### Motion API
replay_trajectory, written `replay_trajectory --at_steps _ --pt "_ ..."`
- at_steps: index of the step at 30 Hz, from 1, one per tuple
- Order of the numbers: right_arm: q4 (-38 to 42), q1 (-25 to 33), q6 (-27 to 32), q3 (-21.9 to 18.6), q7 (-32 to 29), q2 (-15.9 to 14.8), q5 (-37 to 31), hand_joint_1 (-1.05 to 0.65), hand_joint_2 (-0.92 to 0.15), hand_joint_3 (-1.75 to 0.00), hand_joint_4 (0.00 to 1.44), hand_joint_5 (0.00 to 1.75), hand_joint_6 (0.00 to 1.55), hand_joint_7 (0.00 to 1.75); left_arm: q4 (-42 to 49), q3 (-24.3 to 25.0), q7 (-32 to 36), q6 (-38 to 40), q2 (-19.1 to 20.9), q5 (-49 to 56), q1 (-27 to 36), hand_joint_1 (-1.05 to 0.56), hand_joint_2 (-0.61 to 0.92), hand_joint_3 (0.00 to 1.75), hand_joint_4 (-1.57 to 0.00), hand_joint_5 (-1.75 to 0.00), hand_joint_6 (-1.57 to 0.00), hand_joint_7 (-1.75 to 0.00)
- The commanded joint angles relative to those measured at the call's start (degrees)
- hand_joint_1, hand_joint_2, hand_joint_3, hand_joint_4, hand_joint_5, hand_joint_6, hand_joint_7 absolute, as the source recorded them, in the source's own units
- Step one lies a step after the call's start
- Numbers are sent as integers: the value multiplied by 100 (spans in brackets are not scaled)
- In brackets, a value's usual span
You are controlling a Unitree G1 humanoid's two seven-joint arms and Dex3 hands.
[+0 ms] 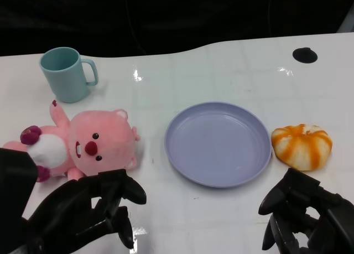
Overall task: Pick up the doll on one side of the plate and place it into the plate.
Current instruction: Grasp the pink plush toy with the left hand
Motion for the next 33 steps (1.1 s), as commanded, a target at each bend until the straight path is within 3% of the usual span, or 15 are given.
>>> replay_trajectory --at_steps 1,7,11,14,16,19,26,33 --pt "43 -21 -108 -44 -15 -19 -47 -20 -56 -123 61 175 49 158 -5 214 -15 -185 -99 -121 33 -25 61 102 -62 -156 -68 -125" --pt "32 -29 -42 -26 -15 0 0 -19 -57 -124 61 175 49 158 109 569 -108 -475 -418 -533 63 -26 66 88 -62 -139 -66 -105" --pt "21 -21 -39 3 -28 15 -3 -19 -56 -124 61 175 49 158 21 699 -55 -747 -493 -486 83 -37 87 40 -63 -126 -69 -83" --pt "12 -16 -53 23 -36 26 -21 -19 -56 -124 61 175 49 158 -53 743 -35 -995 -499 -385 112 -43 92 25 -58 -118 -65 -71" --pt "13 -16 -69 37 -44 28 -53 -19 -56 -124 61 175 49 158 -78 751 -33 -1184 -495 -301 126 -44 92 24 -57 -116 -64 -68" --pt "25 -36 -86 63 -56 30 -104 -19 -56 -124 61 175 49 158 -118 766 -84 -1726 -401 64 125 -51 92 21 -50 -101 -57 -50" --pt "35 -59 -72 59 -43 70 -46 -19 -56 -124 61 175 49 158 217 814 -130 -3406 -30 1331 31 -59 92 15 -20 -83 -39 -24" --pt "13 -51 -90 81 -55 77 -90 -20 -55 -124 61 175 49 157 213 931 92 -3959 382 2302 0 -62 92 4 -5 -72 -29 -11"
